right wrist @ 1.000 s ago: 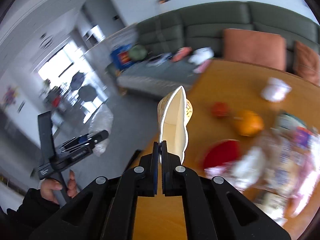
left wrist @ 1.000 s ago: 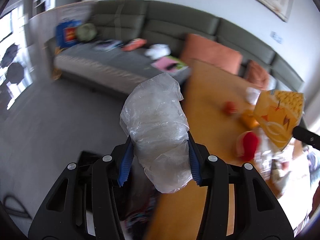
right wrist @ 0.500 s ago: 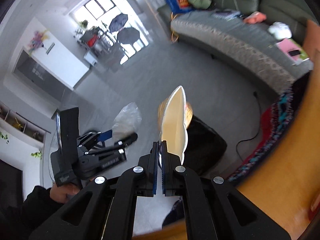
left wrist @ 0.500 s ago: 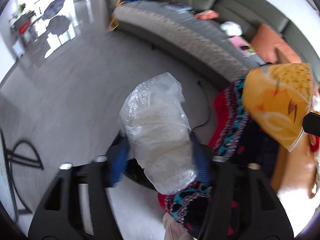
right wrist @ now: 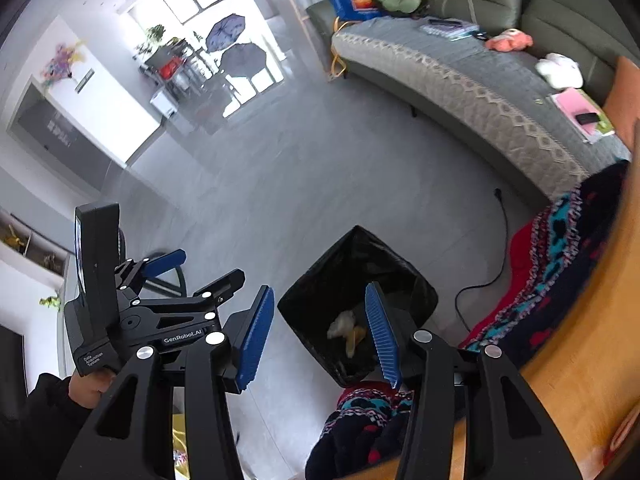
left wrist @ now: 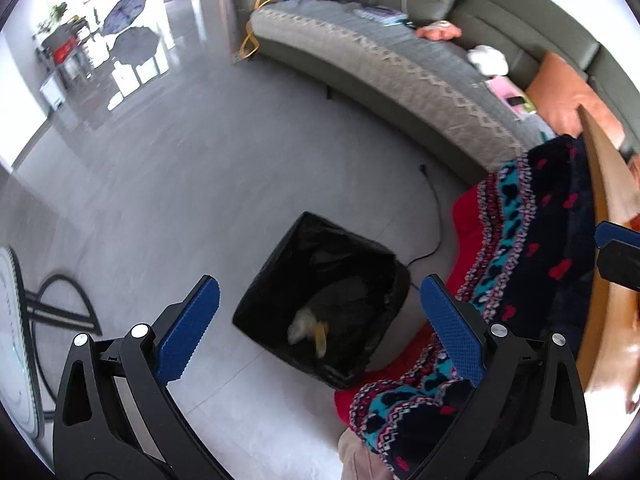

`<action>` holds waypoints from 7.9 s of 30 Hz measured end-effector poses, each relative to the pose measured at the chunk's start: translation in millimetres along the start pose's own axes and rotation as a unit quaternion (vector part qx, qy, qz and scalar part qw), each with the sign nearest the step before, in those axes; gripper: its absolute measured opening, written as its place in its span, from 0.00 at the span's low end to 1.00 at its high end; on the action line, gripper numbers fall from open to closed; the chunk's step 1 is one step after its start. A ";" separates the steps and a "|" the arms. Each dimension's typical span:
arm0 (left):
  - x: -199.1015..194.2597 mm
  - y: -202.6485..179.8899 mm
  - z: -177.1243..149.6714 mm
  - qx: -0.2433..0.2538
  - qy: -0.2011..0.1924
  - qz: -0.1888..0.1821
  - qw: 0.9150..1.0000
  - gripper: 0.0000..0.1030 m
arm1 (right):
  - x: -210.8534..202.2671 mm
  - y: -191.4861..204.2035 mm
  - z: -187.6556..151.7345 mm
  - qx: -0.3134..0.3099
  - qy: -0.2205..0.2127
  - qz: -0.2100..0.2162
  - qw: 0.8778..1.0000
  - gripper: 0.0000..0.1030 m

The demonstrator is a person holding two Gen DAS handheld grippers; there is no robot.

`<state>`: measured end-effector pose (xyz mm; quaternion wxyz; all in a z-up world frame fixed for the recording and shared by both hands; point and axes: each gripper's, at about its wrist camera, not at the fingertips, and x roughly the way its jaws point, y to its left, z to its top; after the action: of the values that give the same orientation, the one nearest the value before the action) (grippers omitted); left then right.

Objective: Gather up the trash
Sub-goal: 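Carry both held bags over the black bin and open both tools, then grasp the red paddle with the left tool while the right tool grasps the white-filled plastic bag, then carry the paddle and bag over the black bin and release both, then grasp the red lid with the left tool while the right tool grasps the orange, then carry the red lid and orange over the black bin and release both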

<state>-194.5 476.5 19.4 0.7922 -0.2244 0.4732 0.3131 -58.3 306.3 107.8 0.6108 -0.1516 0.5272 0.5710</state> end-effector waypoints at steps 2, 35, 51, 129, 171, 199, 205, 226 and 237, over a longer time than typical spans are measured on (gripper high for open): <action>-6.3 -17.5 3.3 0.012 -0.007 -0.020 1.000 0.94 | -15.0 -10.1 -5.2 0.012 -0.011 -0.004 1.000 0.48; -47.8 -376.0 -20.5 0.359 -0.021 -0.236 0.903 0.94 | -163.2 -300.1 -181.2 0.411 -0.040 -0.210 0.886 0.61; -29.3 -434.6 -41.6 0.421 0.023 -0.246 0.873 0.94 | -208.7 -282.6 -179.5 0.359 -0.101 -0.207 0.904 0.30; -44.4 -105.7 6.7 0.105 -0.033 -0.036 0.993 0.94 | -65.2 -48.5 -18.7 0.063 -0.028 -0.048 0.997 0.62; -1.1 -421.1 30.7 0.302 -0.002 -0.175 0.937 0.94 | -147.3 -351.7 -97.1 0.252 -0.017 -0.232 0.940 0.68; 9.8 -462.2 26.9 0.345 -0.008 -0.199 0.917 0.44 | -203.1 -335.7 -101.5 0.258 -0.088 -0.212 0.938 0.58; -13.0 -416.2 20.5 0.323 -0.021 -0.193 0.926 0.44 | -197.2 -291.6 -84.8 0.226 -0.089 -0.203 0.949 0.58; -44.4 -170.0 -2.0 0.163 -0.026 -0.084 0.983 0.44 | -75.6 -63.4 -25.6 0.044 -0.013 -0.078 0.996 0.58; -35.7 -83.2 -9.8 0.108 -0.009 -0.026 0.994 0.44 | -6.3 9.9 0.2 -0.012 0.030 -0.041 0.999 0.58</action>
<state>-154.3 401.4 51.7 0.8240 -0.1465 0.4911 0.2415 -65.4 306.1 117.1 0.6156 -0.1973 0.5314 0.5475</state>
